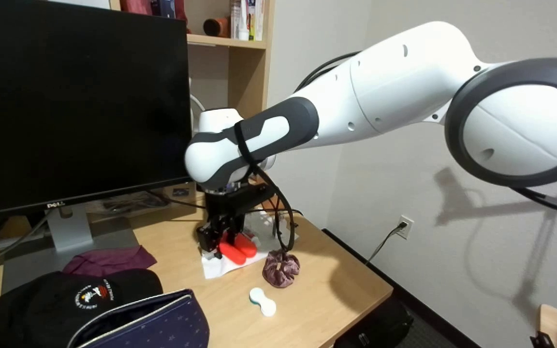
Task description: Move the orange case forward
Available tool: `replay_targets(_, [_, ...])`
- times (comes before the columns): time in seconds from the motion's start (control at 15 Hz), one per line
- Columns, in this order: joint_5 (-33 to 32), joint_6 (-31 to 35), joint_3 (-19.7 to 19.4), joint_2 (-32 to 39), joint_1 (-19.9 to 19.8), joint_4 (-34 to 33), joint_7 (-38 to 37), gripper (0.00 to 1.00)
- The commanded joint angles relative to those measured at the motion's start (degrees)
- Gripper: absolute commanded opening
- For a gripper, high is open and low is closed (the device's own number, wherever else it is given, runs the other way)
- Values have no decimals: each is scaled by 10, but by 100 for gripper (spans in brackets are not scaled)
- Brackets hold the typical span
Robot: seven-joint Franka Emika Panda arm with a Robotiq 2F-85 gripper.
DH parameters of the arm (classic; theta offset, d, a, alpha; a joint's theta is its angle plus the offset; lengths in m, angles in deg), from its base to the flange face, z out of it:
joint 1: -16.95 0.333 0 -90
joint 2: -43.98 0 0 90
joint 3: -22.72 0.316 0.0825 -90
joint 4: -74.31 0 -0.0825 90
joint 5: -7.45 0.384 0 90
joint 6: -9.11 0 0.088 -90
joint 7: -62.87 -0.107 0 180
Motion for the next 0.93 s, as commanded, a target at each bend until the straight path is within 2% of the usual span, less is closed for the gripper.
replay_targets(0.0, [0,-8,11,-16,-9,27,8,21])
replay_targets(0.07, [0,-8,11,-16,-9,27,7,25])
replay_targets(0.13, [2,-3,12,-17,-10,30,4,51])
replay_targets(0.27, [1,-7,12,-15,-10,29,8,51])
replay_targets(0.73, [0,-18,15,-18,-10,26,9,95])
replay_targets(0.8, [0,-21,15,-18,-10,25,9,89])
replay_targets(0.87, [0,-24,15,-18,-11,23,10,60])
